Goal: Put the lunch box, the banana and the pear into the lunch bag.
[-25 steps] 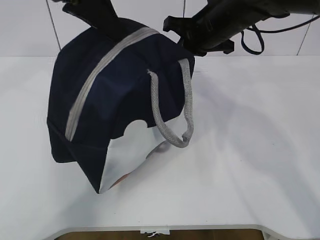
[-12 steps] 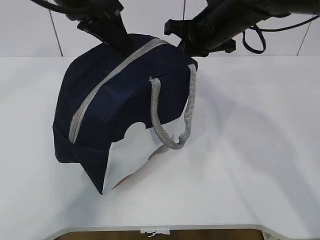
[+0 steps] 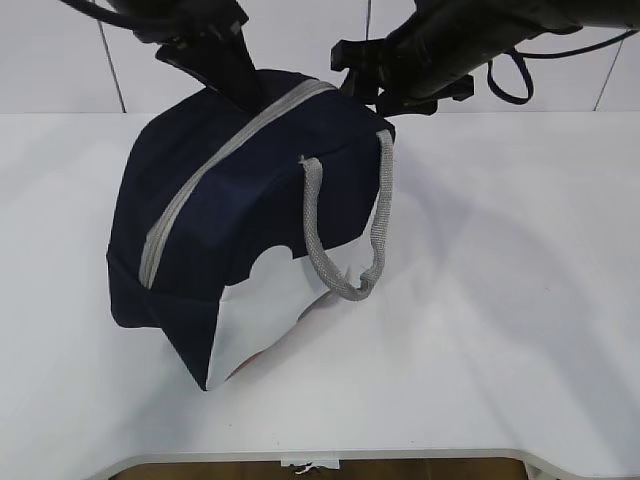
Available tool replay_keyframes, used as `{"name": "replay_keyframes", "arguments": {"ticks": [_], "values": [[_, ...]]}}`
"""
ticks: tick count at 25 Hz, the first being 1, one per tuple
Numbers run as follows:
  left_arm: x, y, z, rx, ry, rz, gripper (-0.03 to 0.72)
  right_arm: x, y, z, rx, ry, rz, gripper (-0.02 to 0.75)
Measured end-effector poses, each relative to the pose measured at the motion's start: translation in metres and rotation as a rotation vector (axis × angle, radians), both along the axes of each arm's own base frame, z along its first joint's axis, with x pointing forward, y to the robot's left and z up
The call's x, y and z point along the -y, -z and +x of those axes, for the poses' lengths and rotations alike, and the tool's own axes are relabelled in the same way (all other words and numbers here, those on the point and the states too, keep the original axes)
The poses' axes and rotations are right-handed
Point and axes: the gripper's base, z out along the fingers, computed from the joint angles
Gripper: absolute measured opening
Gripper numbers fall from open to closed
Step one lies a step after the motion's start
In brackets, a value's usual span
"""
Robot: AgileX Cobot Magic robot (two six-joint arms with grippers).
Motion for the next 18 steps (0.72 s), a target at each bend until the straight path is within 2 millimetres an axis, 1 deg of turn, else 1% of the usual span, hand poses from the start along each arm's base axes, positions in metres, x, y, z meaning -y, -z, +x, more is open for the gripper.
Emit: {"name": "replay_keyframes", "arguments": {"ticks": [2,4,6,7,10,12,13,15,18], "values": [[0.001,0.003,0.002,-0.008,0.000,0.004,0.011,0.000,0.001,-0.001,-0.004,-0.009,-0.007,0.428],[0.002,0.007,0.003,-0.015,0.000,0.008,0.011,0.001,0.000,-0.003,-0.015,-0.050,-0.064,0.440],[0.003,0.011,0.006,-0.023,-0.001,0.011,0.011,0.002,-0.003,-0.004,-0.016,-0.060,-0.086,0.440],[0.003,0.013,0.007,-0.027,-0.001,0.013,0.011,0.005,-0.011,-0.007,-0.006,-0.077,-0.125,0.443],[0.005,0.018,0.009,-0.040,-0.002,0.010,0.011,0.008,-0.024,-0.013,-0.011,-0.104,-0.176,0.444],[0.007,0.022,0.011,-0.051,-0.002,0.011,0.011,0.011,-0.037,-0.019,-0.024,-0.123,-0.215,0.444],[0.007,0.024,0.012,-0.053,-0.003,0.011,0.011,0.011,-0.037,-0.019,-0.024,-0.123,-0.215,0.444],[0.008,0.030,0.015,-0.066,-0.003,0.018,0.011,0.016,-0.047,-0.027,-0.066,-0.148,-0.271,0.444],[0.010,0.038,0.019,-0.084,-0.003,0.027,0.011,0.021,-0.052,-0.035,-0.134,-0.172,-0.337,0.444]]}}
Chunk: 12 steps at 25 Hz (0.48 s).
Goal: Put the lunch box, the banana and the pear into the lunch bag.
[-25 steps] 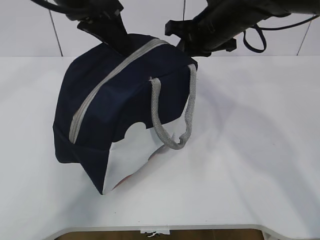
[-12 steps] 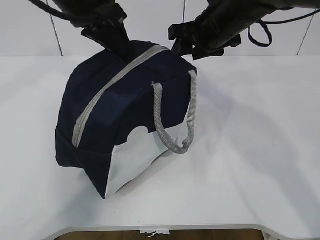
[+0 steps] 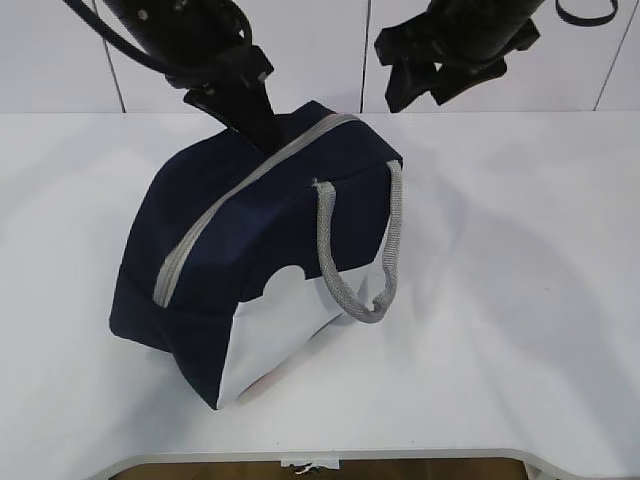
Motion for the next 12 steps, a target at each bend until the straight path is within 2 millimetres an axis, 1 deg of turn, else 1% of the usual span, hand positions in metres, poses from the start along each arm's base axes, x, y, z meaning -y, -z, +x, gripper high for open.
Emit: {"name": "replay_keyframes", "arguments": {"ticks": [5,10,12], "values": [[0.000,0.012,0.005,-0.010,-0.011,0.049,0.012,0.009,-0.009,-0.010,-0.086,-0.008,-0.111,0.426],[-0.001,0.017,0.007,-0.020,-0.026,0.065,0.017,0.011,-0.022,-0.010,-0.061,-0.004,-0.127,0.419],[-0.001,0.017,0.007,-0.026,-0.040,0.067,0.039,0.012,-0.024,-0.010,-0.055,-0.004,-0.125,0.418]]}}
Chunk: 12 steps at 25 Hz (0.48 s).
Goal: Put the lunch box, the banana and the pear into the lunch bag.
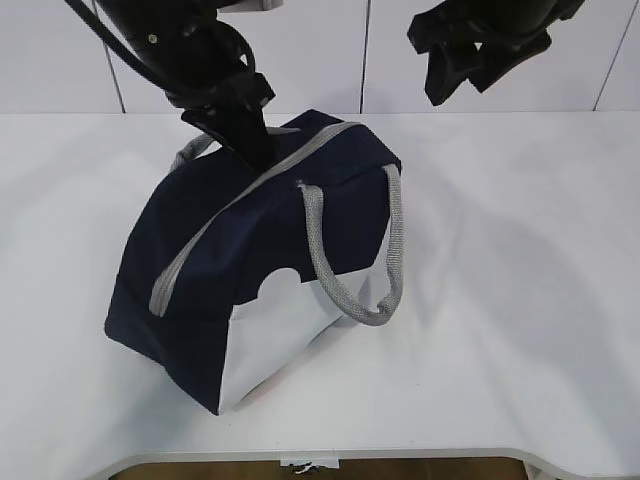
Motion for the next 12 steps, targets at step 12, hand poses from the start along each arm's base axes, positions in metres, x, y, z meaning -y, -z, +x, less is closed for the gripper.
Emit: {"name": "replay_keyframes", "arguments": {"ticks": [12], "values": [[-0.010,-0.022,-0.006,0.040,-0.104,0.029,0.330,0.008,-0.053,-0.040,0.105,-0.010,0.076,0.414]]}}
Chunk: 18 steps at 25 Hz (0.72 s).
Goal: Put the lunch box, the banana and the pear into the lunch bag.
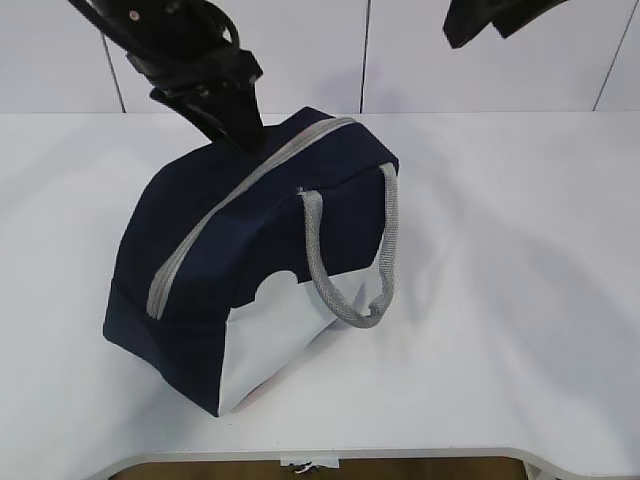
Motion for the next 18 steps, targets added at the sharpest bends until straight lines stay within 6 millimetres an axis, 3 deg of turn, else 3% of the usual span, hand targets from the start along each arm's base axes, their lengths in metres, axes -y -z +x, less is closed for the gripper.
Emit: {"name": "replay_keyframes", "arguments": {"ticks": [6,10,15,18], "values": [[-0.011,-0.032,-0.014,0.075,-0.043,-0.003,0.331,0.010,-0.030,-0.037,0.067,-0.003,0.031,0.413],[-0.018,-0.040,-0.027,0.082,-0.054,-0.004,0.330,0.014,-0.035,-0.054,0.071,-0.009,0.053,0.413],[-0.039,-0.052,-0.063,0.095,-0.060,0.017,0.328,0.024,-0.037,-0.091,0.071,-0.013,0.063,0.412],[-0.055,-0.058,-0.086,0.124,-0.065,0.055,0.326,0.034,-0.038,-0.126,0.087,-0.013,0.068,0.412]]}}
